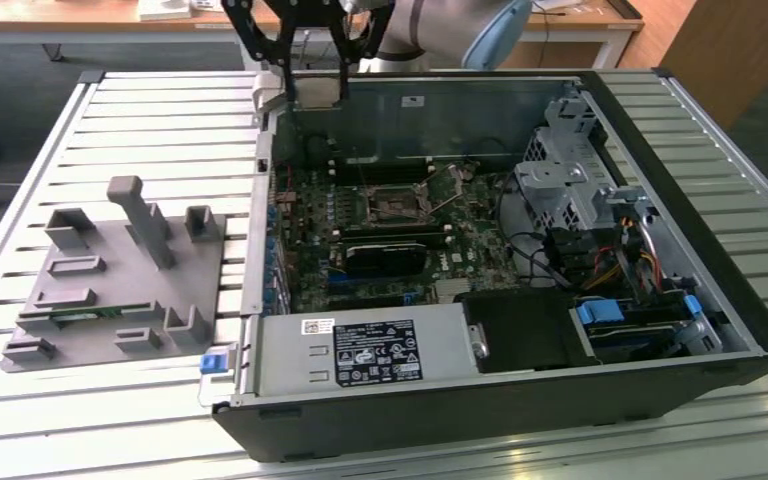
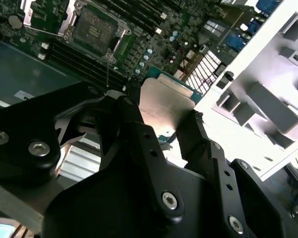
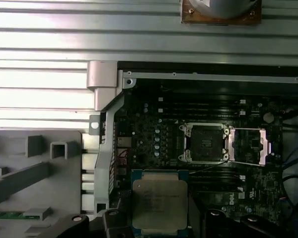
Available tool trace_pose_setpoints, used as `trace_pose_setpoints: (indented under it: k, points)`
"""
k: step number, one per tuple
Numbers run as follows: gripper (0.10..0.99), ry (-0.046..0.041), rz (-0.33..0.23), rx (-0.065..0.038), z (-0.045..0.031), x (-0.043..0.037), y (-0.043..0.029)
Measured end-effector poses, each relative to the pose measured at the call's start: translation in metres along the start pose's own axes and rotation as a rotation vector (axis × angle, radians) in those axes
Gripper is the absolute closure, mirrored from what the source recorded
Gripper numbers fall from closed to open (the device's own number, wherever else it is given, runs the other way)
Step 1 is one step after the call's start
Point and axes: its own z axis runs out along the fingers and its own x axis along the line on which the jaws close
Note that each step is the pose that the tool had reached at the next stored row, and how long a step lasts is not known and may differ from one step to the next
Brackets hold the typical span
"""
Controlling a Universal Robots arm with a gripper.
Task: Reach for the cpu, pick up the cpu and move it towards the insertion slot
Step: 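Pick up the cpu and move it towards the insertion slot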
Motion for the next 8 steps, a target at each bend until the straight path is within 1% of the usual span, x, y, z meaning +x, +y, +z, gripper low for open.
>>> trace_pose_setpoints:
  k: [8]
  points:
    - [0.545,-0.0003,0.007,0.0,0.0036,-0.0233,0.0018]
